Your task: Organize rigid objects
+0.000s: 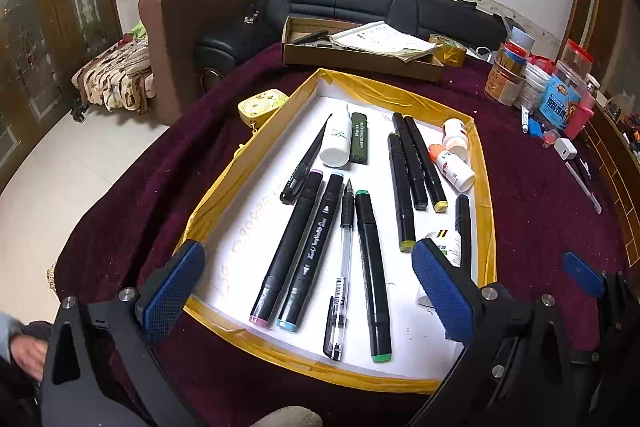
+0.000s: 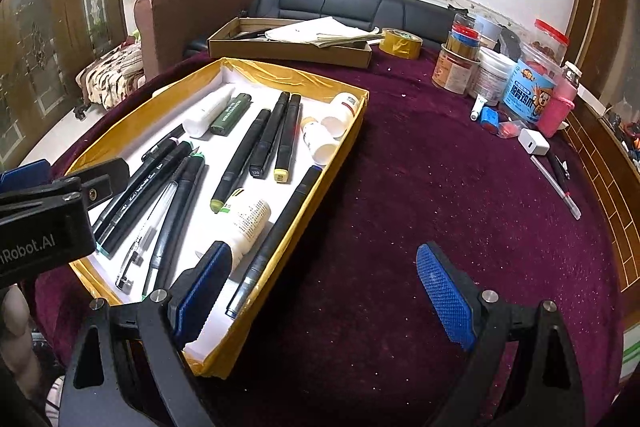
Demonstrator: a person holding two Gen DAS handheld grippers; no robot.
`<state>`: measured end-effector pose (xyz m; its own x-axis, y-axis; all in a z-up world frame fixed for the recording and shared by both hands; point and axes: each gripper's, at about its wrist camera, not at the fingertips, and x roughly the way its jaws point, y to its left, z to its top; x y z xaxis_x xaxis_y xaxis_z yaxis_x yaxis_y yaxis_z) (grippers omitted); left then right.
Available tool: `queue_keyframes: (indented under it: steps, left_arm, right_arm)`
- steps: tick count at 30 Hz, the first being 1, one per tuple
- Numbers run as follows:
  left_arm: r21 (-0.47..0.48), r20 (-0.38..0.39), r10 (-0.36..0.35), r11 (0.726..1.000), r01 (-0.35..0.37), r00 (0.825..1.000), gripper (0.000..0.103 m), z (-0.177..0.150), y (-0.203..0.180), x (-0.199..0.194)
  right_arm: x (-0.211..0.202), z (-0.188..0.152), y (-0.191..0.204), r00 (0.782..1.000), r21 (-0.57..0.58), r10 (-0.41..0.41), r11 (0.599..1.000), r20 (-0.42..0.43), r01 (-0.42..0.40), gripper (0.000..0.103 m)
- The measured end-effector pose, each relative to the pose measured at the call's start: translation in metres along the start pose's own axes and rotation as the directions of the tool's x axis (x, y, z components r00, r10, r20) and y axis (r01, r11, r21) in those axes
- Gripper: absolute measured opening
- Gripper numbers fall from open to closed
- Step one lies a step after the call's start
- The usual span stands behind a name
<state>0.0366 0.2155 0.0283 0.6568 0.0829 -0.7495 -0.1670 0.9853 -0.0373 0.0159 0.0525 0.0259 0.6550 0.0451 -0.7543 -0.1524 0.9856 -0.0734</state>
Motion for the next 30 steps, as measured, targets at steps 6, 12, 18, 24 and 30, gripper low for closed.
queue_keyframes:
  steps: [6,12,18,24,30]
  left_arm:
    - [-0.002,0.000,-0.003,1.000,0.003,1.000,0.103,0.000,0.001,0.000]
    - [0.001,-0.004,-0.006,1.000,0.006,1.000,0.103,0.002,0.001,0.001]
    - [-0.002,-0.017,-0.012,1.000,0.012,1.000,0.103,0.002,0.001,0.004]
    - [-0.009,-0.029,-0.024,1.000,0.023,0.999,0.103,0.004,0.000,0.010]
    - [-0.025,-0.029,-0.017,1.000,0.017,0.999,0.103,0.006,0.003,0.012]
  right_arm:
    - [0.000,0.002,0.004,1.000,-0.009,0.001,1.000,-0.001,-0.001,0.091]
    - [0.003,0.004,0.004,1.000,0.000,-0.021,1.000,-0.004,0.021,0.091]
    - [0.007,0.010,0.001,0.999,0.030,-0.049,0.998,-0.015,0.050,0.091]
    - [0.009,0.013,0.003,0.999,0.031,-0.042,0.999,-0.017,0.043,0.091]
    - [0.011,0.013,0.003,0.999,0.029,-0.029,0.999,-0.019,0.030,0.091]
